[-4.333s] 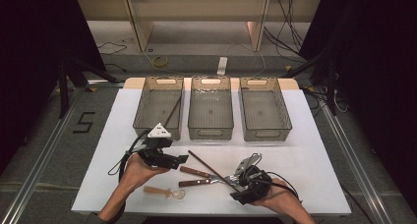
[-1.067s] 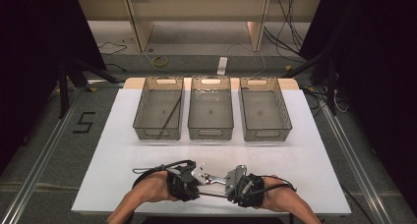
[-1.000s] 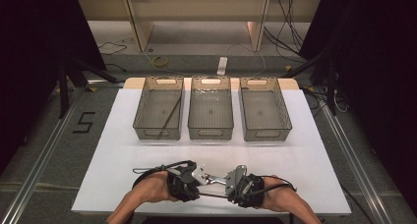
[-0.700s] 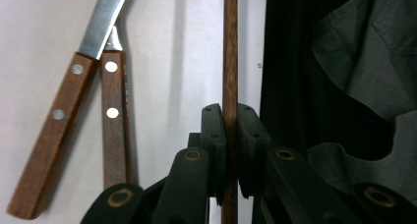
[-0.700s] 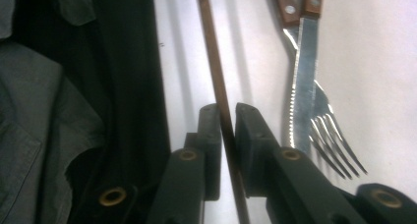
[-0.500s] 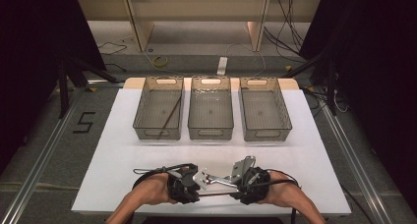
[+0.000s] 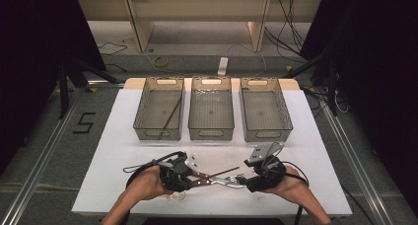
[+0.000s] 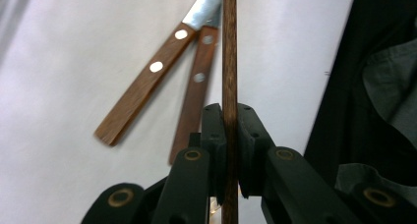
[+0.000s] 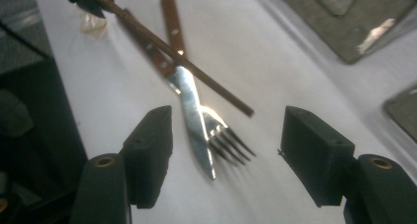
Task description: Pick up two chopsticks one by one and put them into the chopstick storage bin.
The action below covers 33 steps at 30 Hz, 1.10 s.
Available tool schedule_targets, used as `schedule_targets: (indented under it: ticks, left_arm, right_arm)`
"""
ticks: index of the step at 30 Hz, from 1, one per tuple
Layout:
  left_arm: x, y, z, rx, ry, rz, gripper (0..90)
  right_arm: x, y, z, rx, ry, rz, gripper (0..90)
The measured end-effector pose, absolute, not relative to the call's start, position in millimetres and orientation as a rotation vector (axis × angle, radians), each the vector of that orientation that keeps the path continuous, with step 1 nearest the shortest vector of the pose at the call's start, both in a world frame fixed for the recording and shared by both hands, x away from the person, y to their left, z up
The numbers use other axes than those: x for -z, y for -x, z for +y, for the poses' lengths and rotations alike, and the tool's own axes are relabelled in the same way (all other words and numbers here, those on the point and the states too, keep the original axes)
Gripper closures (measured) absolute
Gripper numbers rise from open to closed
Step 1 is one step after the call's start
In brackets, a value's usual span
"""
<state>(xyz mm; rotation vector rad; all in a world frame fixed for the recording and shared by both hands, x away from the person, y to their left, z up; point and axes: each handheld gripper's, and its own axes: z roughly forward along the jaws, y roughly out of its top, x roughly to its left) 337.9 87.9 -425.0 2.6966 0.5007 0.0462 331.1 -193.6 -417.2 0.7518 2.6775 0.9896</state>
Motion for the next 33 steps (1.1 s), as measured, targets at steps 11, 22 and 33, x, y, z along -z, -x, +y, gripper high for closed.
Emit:
schedule_targets:
  ticks: [11, 22, 33]
  left_arm:
    - [412, -352, 110, -0.122, -2.581, 0.677, 83.5]
    - [396, -386, 137, -0.212, -2.378, 0.87, 83.5]
    - [379, -421, 161, -0.325, -2.229, 1.009, 83.5]
  right_arm:
    - [425, -326, -201, -1.144, -0.872, 2.528, 30.7]
    - [431, -318, -207, -1.174, -0.912, 2.488, 28.6]
    - [429, -313, -215, -1.277, -0.945, 2.453, 27.0]
